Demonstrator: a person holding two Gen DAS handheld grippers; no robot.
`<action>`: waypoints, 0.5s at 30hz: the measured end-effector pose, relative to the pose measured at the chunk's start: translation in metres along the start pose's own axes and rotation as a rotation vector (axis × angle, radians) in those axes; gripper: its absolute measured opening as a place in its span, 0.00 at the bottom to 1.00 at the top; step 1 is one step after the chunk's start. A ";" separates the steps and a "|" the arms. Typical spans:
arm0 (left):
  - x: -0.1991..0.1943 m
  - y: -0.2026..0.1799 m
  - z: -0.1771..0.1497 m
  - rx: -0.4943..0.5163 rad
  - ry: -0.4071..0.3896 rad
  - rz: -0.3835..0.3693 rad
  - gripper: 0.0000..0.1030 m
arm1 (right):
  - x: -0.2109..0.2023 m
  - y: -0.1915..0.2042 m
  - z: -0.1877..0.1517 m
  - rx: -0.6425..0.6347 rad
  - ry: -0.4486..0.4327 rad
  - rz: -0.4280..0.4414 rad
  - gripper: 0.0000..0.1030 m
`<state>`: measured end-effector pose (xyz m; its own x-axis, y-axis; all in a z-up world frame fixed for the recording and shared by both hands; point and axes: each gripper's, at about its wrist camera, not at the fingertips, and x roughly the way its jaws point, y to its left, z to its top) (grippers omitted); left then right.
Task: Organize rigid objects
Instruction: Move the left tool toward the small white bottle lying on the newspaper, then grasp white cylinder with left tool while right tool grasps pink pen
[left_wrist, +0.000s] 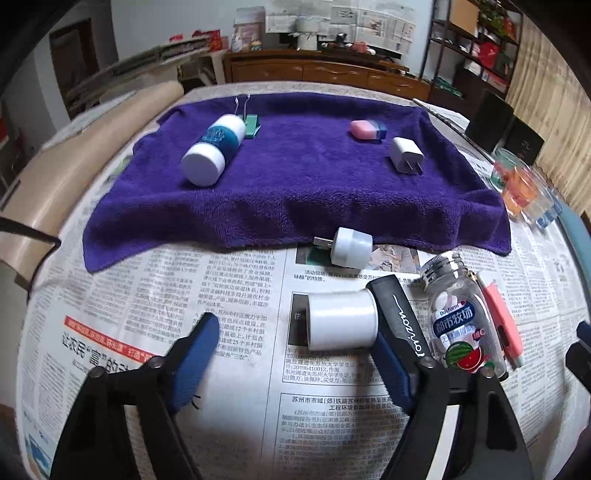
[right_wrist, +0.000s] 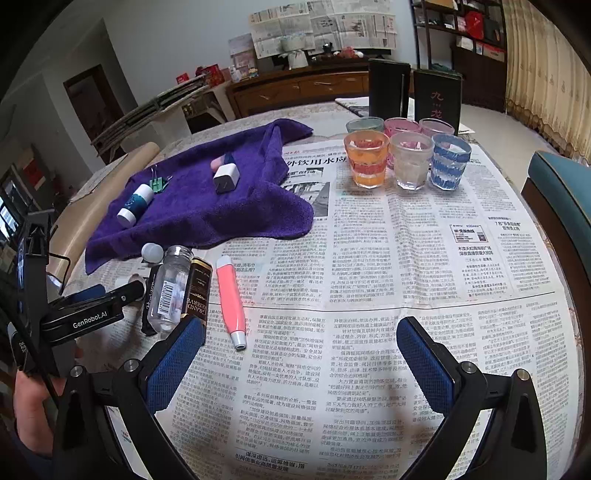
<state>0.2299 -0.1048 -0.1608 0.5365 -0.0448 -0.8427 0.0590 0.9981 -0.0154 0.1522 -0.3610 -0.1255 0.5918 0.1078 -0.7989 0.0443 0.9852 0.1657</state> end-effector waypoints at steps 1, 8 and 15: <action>0.000 -0.001 0.000 0.007 -0.006 -0.006 0.72 | 0.001 0.001 0.000 -0.002 0.004 0.000 1.00; 0.000 -0.001 0.001 0.034 -0.039 -0.029 0.62 | 0.006 0.004 -0.001 -0.013 0.017 -0.004 1.00; -0.002 -0.001 0.002 0.064 -0.067 -0.042 0.39 | 0.011 0.007 -0.003 -0.025 0.036 -0.012 1.00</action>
<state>0.2303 -0.1058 -0.1585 0.5874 -0.0915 -0.8041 0.1355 0.9907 -0.0138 0.1563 -0.3524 -0.1350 0.5618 0.1005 -0.8211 0.0309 0.9893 0.1423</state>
